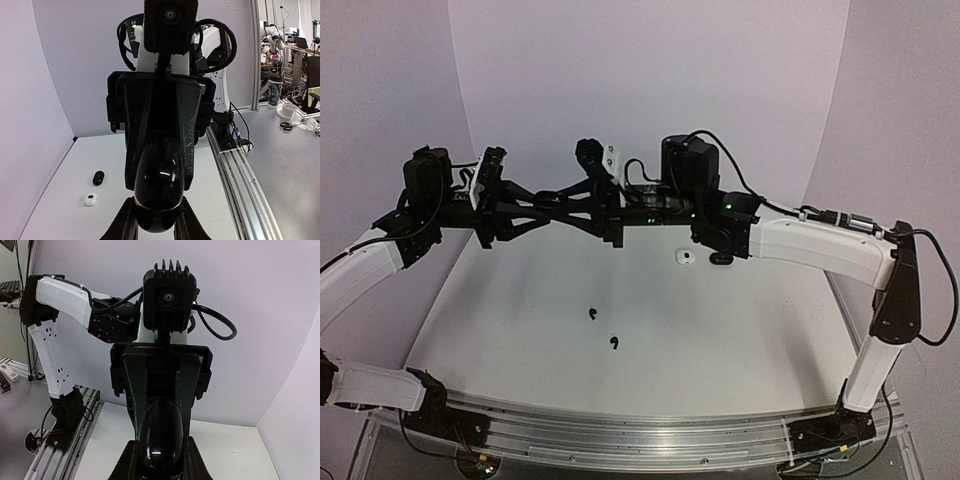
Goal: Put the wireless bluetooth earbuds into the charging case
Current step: Pass from the right arm to the left, then open the charging case.
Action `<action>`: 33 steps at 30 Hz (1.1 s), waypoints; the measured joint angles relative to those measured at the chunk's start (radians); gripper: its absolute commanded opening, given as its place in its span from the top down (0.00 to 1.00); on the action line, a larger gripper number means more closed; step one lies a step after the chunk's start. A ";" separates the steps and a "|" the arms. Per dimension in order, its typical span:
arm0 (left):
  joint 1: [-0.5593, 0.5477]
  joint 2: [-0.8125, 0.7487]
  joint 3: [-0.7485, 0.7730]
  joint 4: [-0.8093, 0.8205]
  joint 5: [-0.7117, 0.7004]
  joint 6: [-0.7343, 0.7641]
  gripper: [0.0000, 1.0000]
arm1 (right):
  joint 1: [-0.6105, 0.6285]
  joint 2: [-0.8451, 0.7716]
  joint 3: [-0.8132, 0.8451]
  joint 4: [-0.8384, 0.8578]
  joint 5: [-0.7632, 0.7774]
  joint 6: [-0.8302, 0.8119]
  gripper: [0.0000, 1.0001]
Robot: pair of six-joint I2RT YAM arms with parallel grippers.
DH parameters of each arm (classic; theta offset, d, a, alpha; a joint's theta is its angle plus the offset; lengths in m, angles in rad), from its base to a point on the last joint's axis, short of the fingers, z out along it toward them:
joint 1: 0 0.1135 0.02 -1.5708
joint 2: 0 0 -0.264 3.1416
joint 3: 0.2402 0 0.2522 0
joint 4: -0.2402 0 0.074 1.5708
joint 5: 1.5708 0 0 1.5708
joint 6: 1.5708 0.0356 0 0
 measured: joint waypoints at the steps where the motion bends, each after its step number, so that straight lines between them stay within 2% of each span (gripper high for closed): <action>1: 0.001 0.000 0.000 0.000 -0.001 0.000 1.00 | -0.001 0.003 0.004 -0.001 -0.003 -0.001 1.00; 6: 0.005 0.000 0.000 0.000 -0.003 0.001 1.00 | -0.005 0.011 0.013 -0.001 -0.012 -0.001 0.99; 8: 0.005 0.000 0.000 -0.001 -0.005 0.002 1.00 | -0.005 0.011 0.013 -0.001 -0.010 0.000 0.77; 11: 0.002 0.000 0.000 -0.012 -0.019 0.003 1.00 | -0.004 0.012 0.012 0.000 0.011 0.014 0.53; 13: -0.009 0.000 0.000 -0.031 -0.030 0.006 1.00 | 0.000 0.013 0.010 0.003 0.041 0.028 0.49; 24: -0.020 0.000 0.000 -0.111 -0.067 0.059 1.00 | 0.013 0.013 -0.003 0.001 0.163 0.112 0.47; 33: -0.020 0.000 0.000 -0.196 -0.111 0.235 1.00 | 0.004 0.013 -0.003 -0.052 0.156 0.203 0.49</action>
